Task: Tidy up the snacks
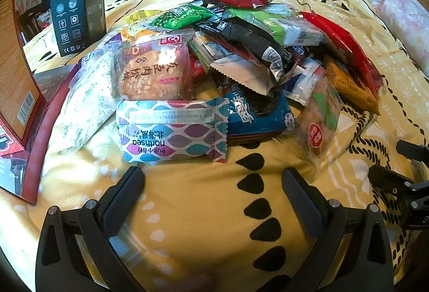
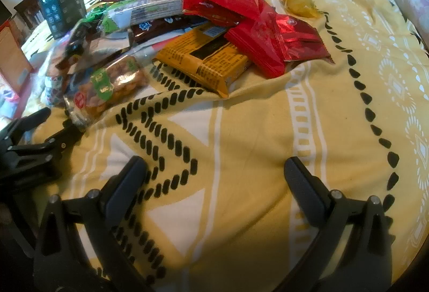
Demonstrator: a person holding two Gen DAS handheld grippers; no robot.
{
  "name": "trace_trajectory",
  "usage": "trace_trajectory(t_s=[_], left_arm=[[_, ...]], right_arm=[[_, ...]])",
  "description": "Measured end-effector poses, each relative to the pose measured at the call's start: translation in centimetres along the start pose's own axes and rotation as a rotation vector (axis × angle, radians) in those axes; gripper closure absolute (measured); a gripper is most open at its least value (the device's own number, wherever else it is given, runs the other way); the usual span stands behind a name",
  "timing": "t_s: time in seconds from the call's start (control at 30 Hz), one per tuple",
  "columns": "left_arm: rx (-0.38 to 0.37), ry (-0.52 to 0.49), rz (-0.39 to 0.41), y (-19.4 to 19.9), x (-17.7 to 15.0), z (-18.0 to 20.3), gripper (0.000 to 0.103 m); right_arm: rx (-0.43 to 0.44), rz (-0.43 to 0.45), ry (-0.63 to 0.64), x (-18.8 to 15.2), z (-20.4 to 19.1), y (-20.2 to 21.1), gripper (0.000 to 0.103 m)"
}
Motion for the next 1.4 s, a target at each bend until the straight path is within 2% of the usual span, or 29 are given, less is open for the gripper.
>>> trace_trajectory(t_s=[1.4], left_arm=[[-0.019,0.000,0.012,0.08,-0.30,-0.55,0.000]], right_arm=[[-0.016,0.014,-0.001,-0.04,0.09,-0.08,0.000]])
Point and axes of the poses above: each gripper's, at about its wrist camera, not at the fingertips, and y roughly against the way its jaws point, z to its right, x to its top, the point moved 1 cm from there along -y, roughly the way its jaws point, and after that the axes turned 4 degrees about -z, right-handed, at the moved point
